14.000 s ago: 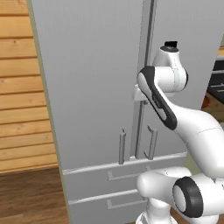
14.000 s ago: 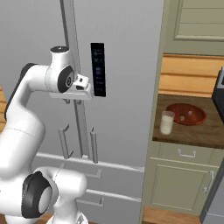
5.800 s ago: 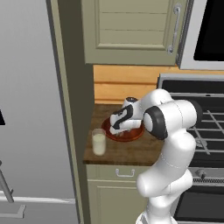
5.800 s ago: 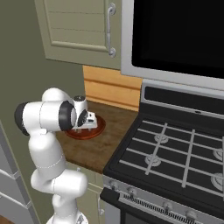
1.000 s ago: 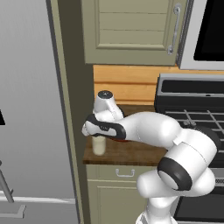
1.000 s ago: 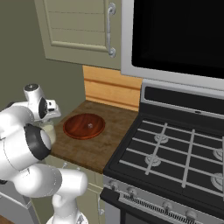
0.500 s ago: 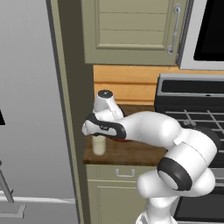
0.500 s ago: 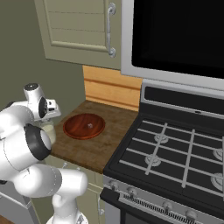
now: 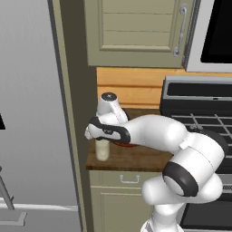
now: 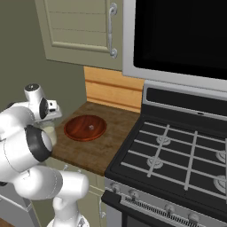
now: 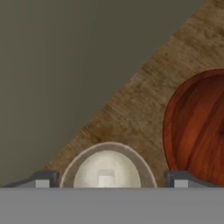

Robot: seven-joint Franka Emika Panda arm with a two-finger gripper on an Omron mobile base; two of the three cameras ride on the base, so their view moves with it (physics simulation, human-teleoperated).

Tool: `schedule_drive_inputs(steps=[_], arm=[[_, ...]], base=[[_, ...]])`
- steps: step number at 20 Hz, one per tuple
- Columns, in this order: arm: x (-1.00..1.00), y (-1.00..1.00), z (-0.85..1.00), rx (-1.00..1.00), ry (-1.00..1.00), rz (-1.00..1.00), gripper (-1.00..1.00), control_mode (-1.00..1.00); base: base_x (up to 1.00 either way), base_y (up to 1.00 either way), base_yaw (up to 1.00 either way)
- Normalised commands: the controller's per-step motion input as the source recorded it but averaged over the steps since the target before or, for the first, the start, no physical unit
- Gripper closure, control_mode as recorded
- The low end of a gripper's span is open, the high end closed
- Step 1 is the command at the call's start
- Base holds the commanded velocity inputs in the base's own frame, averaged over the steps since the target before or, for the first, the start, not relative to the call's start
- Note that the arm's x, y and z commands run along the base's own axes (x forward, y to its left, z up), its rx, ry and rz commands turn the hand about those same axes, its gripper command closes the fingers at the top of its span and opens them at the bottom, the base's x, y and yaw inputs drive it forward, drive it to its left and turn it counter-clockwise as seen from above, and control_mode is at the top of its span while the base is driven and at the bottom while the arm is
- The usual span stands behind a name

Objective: Grab a lemon wedge from the fridge and one ice cube from the ice bowl, and put them in the glass of lemonade.

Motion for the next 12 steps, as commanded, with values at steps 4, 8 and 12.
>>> schedule_drive_inputs(steps=[4, 8, 12], arm=[[-0.09, -0.06, 0.41, 0.0, 0.04, 0.0, -1.0, -1.0], [-0.71, -0.4, 0.16, 0.0, 0.06, 0.0, -1.0, -1.0], [-0.81, -0.5, 0.0, 0.0, 0.07, 0.0, -1.0, -1.0]], base=[[0.0, 0.0, 0.0], [0.0, 0.0, 0.0], [0.0, 0.0, 0.0]])
